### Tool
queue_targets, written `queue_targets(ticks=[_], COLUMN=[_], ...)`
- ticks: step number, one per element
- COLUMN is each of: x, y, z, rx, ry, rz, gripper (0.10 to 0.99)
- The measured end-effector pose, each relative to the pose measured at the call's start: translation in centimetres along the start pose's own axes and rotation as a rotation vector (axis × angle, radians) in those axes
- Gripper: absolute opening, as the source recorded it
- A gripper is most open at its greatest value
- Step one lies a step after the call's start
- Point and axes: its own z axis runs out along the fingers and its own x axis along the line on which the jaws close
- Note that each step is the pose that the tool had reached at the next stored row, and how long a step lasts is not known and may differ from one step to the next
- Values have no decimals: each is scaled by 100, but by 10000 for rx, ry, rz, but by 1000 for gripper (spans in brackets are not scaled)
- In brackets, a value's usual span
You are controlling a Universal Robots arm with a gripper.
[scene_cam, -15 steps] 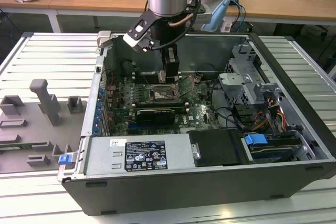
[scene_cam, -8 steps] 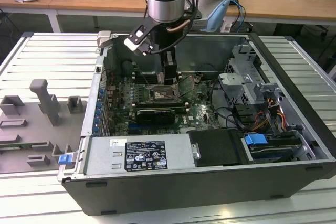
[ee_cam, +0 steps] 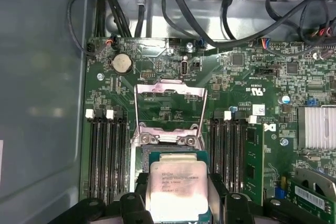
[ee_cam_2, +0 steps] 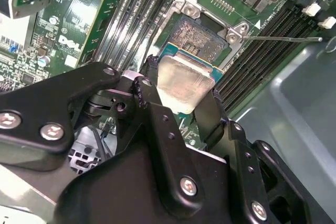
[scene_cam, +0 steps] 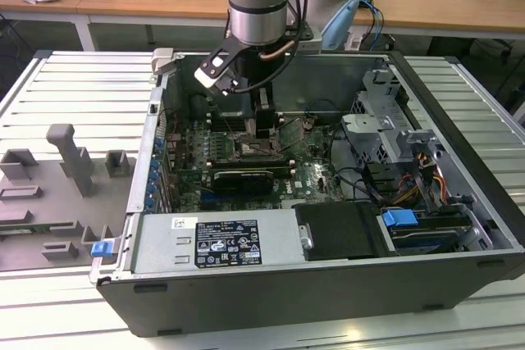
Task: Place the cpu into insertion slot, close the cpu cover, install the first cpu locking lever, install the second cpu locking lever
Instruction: 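Place the cpu into insertion slot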
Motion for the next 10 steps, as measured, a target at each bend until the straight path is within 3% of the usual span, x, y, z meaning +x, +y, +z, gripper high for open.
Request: queue_targets(ticks=[10], x=[-1], y=[-5], z=[44], rx=[1], ry=[-1], rz=[2], gripper=[525])
